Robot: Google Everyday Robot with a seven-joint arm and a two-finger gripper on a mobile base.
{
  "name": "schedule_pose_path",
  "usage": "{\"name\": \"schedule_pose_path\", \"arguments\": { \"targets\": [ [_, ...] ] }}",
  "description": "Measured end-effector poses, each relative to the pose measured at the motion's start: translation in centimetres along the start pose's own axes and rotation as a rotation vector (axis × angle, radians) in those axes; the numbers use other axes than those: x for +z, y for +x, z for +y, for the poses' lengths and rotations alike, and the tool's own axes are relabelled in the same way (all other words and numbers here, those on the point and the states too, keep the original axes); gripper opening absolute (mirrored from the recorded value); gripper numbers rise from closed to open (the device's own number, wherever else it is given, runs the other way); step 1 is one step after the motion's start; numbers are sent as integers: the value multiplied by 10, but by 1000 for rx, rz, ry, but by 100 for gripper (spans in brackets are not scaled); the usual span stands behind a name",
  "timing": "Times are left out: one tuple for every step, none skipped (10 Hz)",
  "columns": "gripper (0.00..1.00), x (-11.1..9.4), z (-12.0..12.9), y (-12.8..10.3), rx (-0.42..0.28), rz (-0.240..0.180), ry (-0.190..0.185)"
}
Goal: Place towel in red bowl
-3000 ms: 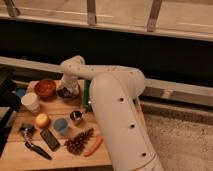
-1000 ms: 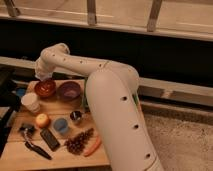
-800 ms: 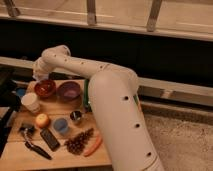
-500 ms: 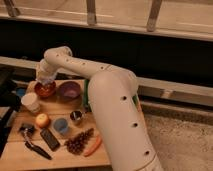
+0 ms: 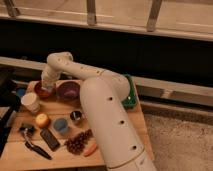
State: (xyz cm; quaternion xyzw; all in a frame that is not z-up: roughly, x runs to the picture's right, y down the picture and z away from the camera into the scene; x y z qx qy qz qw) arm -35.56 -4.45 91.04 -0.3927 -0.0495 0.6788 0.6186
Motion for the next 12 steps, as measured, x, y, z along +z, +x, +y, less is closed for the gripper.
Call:
{"name": "schedule_pose_path", "arguments": {
  "targets": [
    [51,1,-5,-1,11,3,5],
    [57,1,-7,0,18,2,9],
    [61,-1,-9,2,29,-8,9],
    [61,-4,-12,1,35,-19,9],
    [61,-5,-15,0,36,-23,13],
    [61,-3,-12,2,34,-20,10],
    [61,-3,-12,2,34,-19,9],
    [61,-4,-14,1,35,-20,10],
    [61,-5,-14,0,36,-22,10],
    [61,-5,-13,0,35,-22,9],
    [61,-4,-11,1,33,-21,9],
    [61,-4,-11,1,33,-21,9]
  ]
}}
